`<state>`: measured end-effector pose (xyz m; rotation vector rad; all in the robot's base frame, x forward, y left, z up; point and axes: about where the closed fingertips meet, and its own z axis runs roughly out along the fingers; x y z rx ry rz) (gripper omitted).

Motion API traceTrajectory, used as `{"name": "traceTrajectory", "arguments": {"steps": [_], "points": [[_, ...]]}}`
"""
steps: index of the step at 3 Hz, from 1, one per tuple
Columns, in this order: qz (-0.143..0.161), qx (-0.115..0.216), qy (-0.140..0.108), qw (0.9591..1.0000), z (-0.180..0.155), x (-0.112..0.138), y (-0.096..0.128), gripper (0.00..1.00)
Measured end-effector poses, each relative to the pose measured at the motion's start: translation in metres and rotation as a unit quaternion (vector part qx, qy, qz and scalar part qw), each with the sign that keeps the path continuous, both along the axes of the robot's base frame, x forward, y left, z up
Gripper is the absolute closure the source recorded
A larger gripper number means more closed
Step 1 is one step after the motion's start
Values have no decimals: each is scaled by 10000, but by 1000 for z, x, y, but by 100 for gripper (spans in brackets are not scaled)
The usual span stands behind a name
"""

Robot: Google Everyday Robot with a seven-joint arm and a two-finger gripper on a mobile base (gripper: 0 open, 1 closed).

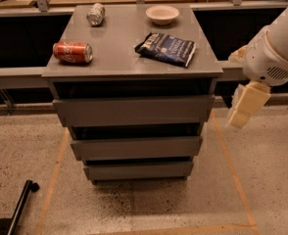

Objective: Open top drawer

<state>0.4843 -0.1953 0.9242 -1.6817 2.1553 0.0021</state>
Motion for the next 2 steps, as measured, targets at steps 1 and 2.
{"name": "traceTrajectory", "arguments": {"steps": [1, 2], "points": [[26, 417, -84, 9991, -23, 21, 10, 0], [182, 766, -128, 9968, -54, 54, 25, 0]]}}
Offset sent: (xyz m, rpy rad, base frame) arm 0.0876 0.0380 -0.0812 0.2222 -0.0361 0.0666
